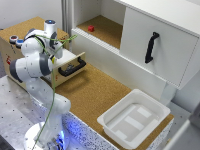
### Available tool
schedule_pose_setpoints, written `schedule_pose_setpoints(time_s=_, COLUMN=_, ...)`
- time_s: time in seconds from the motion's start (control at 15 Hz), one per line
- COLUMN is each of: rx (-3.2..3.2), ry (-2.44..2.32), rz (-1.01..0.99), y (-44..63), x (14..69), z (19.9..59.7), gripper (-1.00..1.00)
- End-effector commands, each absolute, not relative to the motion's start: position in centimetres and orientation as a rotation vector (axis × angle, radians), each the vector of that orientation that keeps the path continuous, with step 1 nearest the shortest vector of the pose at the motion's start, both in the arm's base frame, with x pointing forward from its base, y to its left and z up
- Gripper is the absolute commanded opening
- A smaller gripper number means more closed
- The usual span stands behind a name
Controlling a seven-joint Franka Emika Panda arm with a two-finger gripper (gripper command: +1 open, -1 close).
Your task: Go towards the yellow block and grasp it
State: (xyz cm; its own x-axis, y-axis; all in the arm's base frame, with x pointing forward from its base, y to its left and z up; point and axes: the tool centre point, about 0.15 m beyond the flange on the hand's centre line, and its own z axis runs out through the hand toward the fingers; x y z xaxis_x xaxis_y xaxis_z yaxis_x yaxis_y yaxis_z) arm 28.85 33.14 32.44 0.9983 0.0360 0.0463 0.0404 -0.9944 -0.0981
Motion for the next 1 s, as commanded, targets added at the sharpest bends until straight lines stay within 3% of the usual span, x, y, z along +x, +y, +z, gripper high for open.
schedule_pose_setpoints(time_s=0.0, rx=-3.026, ry=-0.047, rz=-0.077, y=32.4, x=29.8, z=30.1, gripper=-1.00)
schedule_pose_setpoints(time_s=0.93, rx=-3.014, ry=0.011, rz=-0.119, y=31.0, x=30.7, z=30.6, gripper=-1.00)
